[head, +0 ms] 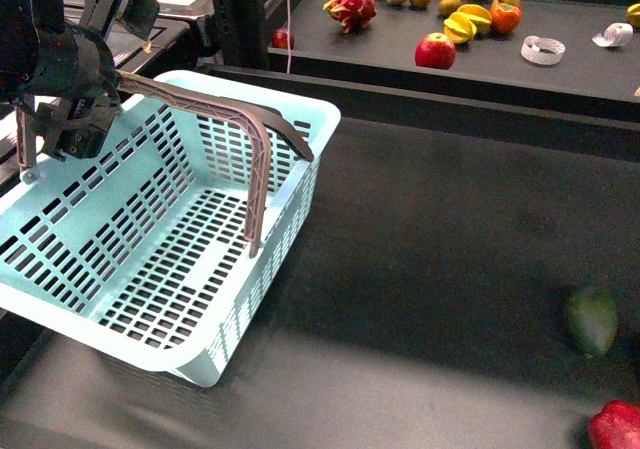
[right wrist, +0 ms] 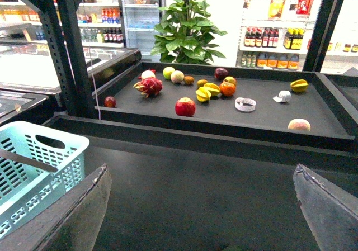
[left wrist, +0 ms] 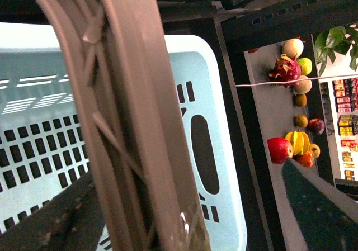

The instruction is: Pick mango with right arm and hold basket with left

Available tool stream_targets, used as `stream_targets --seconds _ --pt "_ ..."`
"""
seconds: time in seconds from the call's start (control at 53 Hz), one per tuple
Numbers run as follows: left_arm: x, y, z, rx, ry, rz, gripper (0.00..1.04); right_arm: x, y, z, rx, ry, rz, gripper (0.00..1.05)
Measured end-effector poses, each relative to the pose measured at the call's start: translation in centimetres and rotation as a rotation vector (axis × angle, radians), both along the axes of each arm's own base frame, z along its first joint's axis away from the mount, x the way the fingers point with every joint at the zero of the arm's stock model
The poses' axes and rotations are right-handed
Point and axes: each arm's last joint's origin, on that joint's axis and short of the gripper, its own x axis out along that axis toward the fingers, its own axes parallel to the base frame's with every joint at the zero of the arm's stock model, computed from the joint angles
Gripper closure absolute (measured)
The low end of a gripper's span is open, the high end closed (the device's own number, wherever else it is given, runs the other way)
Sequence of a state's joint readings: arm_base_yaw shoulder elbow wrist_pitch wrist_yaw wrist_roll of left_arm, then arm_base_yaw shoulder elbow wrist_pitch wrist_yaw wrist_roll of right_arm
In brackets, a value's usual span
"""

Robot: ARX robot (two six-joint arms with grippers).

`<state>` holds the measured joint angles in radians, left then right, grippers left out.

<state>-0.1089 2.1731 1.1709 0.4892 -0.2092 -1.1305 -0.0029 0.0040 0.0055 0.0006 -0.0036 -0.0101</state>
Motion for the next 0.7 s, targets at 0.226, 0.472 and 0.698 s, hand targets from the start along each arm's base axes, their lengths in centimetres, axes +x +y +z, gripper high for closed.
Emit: stream_targets --seconds 0.226,0.472,0.698 --pt "0.0 -0.3 0.1 -0.014 -0.013 -0.004 0.58 0.0 0.0 0.0 0.0 0.0 0.0 0.08" --pt "-1.5 -1.7 0.7 -0.064 -0.003 -0.074 0.96 0.0 0.0 0.0 0.0 0.0 0.0 0.08" --pt "-4.2 -3.7 2.2 0.034 -0.036 -0.267 0.97 0.0 0.0 0.0 0.0 0.0 0.0 0.08"
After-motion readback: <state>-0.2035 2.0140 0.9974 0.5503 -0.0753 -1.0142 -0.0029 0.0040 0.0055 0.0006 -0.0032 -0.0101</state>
